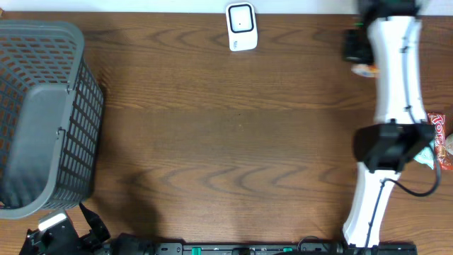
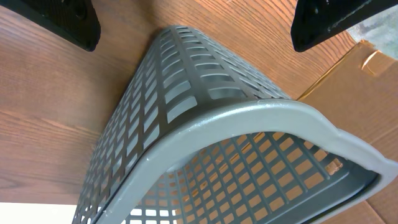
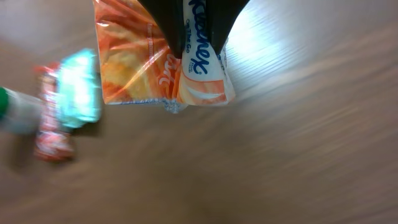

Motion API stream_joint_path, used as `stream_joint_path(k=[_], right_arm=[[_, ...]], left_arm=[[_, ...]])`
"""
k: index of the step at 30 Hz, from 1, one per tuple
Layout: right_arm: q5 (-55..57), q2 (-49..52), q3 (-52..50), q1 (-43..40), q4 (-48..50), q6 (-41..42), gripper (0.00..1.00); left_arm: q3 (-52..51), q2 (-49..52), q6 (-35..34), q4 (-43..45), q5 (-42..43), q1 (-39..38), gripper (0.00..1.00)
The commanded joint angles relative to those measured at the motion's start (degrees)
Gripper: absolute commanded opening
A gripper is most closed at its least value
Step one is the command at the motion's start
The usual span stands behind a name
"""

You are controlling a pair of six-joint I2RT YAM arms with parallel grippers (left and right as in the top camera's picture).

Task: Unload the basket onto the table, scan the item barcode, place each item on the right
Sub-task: 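Carry the tissue pack to the right edge and release it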

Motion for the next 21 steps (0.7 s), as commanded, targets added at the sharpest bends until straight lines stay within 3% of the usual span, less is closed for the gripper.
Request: stream_joint_path(k=[1,6,14,15,17,21], right_arm=[[4.1,3.0,-0.8,-7.5,0.6,1.5,0.01],[3.1,5.5,-4.5,-16.2,5.6,1.5,0.01],[0.9,6.4,-17.7,-23.6,22.9,1.1,0.03],[0.2,6.4,-18.5,-23.8,24.3,1.1,0.10],[-1.4,6.4,-19.0,-24.0,26.1,1.0,0.58],[-1.4,5.2,-17.2,-23.5,25.9,0.2,0.82]], left_arm=[[0.0,-0.4,0.7,0.0,-0.3,0.2,0.97],[0.0,-0.4,0.7,0.0,-0.3,0.2,0.98],[0.0,-0.4,0.7,0.0,-0.3,0.2,0.98],[0.0,-0.4,0.7,0.0,-0.3,0.2,0.98],[0.0,-0.4,0.7,0.0,-0.3,0.2,0.98],[0.0,-0.4,0.7,0.0,-0.3,0.2,0.98]])
